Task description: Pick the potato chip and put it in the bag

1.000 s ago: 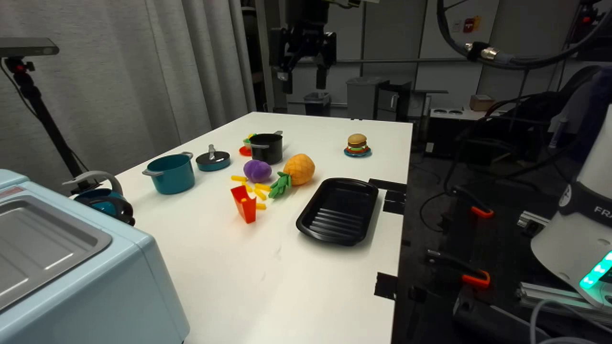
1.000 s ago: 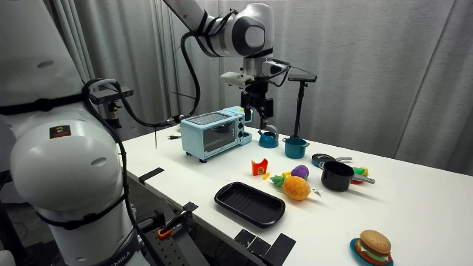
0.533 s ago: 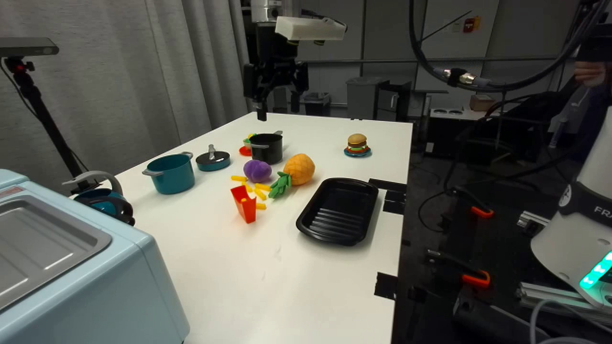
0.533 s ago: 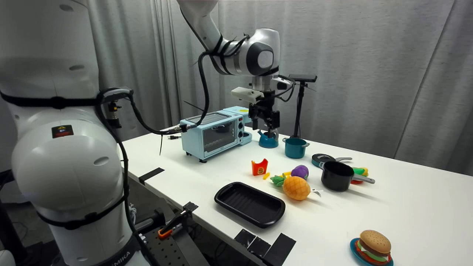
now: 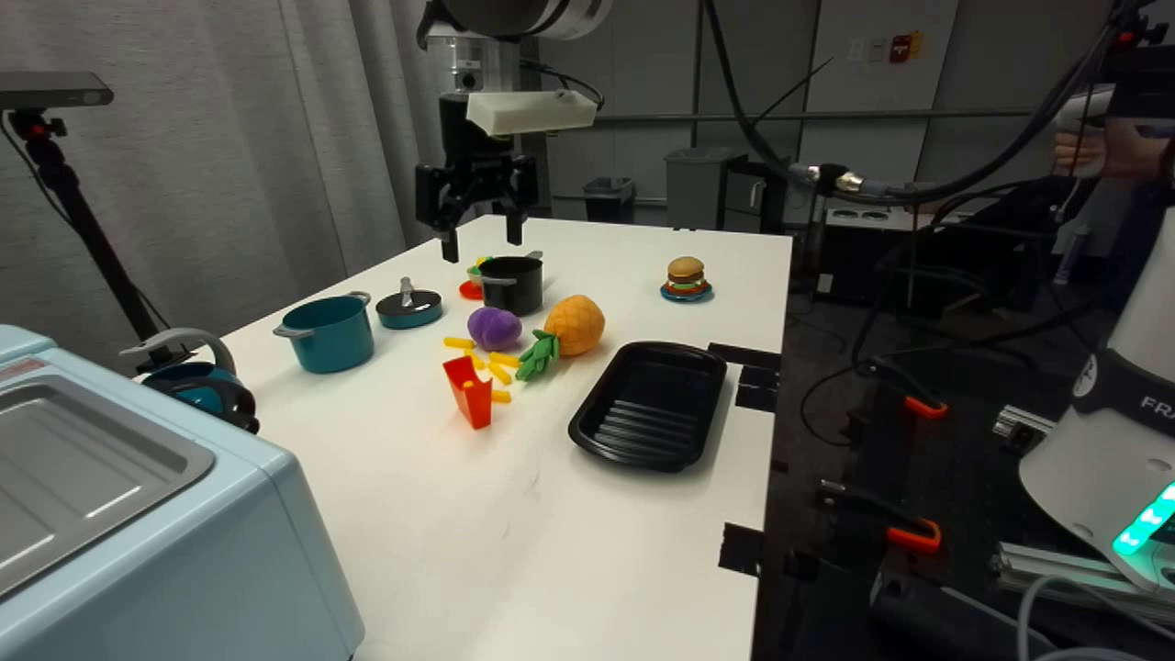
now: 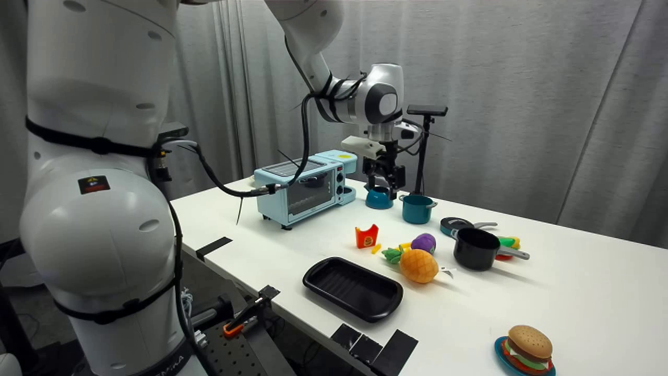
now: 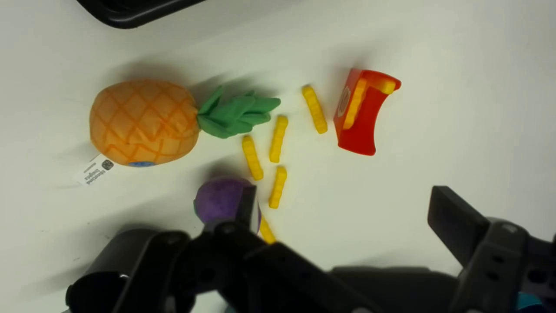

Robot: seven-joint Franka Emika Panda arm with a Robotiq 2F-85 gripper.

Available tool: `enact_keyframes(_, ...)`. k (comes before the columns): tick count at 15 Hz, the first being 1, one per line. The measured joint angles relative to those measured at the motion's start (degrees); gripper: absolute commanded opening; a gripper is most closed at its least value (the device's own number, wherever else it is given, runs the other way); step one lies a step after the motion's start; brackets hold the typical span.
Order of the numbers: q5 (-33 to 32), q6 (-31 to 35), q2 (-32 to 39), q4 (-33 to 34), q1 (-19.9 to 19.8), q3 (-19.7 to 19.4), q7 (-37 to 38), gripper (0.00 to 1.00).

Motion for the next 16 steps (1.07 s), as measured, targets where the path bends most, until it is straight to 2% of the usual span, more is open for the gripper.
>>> enact_keyframes(6, -0.3, 0.4, 5.8, 6.1, 1.1, -2.0, 0.1, 1.00)
enact_keyframes(16, -0.3, 0.6, 6.6, 6.5, 1.3, -2.2, 0.1, 1.00)
